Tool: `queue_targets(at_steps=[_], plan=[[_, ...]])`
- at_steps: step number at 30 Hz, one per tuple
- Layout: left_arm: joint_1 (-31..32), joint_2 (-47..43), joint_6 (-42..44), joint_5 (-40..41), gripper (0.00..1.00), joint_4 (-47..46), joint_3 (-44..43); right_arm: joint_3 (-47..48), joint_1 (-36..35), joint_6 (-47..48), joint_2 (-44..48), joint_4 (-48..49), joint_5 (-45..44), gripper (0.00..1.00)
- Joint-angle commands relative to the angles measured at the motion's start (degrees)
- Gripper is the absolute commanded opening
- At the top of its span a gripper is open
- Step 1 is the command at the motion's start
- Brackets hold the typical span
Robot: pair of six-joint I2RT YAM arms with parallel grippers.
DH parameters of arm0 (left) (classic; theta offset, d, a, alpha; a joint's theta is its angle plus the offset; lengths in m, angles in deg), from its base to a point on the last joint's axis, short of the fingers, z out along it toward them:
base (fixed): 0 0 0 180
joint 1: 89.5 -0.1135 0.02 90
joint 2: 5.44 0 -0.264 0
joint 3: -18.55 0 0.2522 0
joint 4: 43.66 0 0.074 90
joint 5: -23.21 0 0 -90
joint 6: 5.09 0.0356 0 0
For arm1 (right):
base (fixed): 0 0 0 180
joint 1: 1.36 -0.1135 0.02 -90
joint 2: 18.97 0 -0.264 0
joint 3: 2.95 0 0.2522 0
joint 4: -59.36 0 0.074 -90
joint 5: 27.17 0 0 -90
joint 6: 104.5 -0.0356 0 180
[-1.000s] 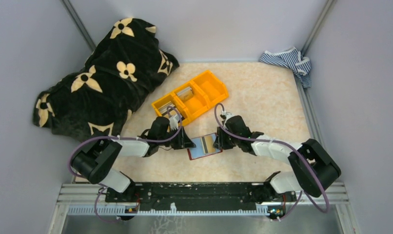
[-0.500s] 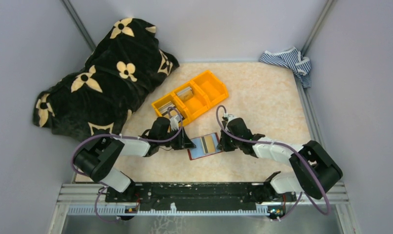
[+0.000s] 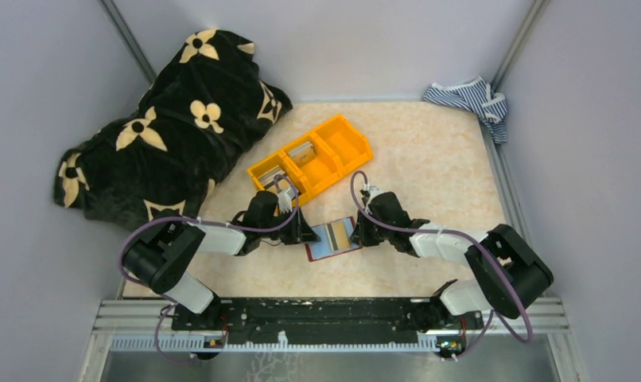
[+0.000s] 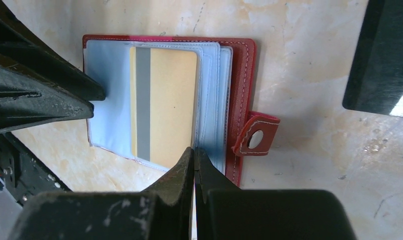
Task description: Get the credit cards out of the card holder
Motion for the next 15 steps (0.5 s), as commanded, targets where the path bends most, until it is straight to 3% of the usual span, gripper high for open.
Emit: queue_targets(at_steps=[1,15], plan=[[0.33,1.10,0.96,0.18,0.35,1.31,-0.01,-0.57,0.19,-0.55,-1.18,3.07,2.73,0.00],[0.35,1.68,1.51,0.19,0.35,2.15,-0.35,1.00,-0.11,-0.66,-1.65,5.66,5.86,0.00]])
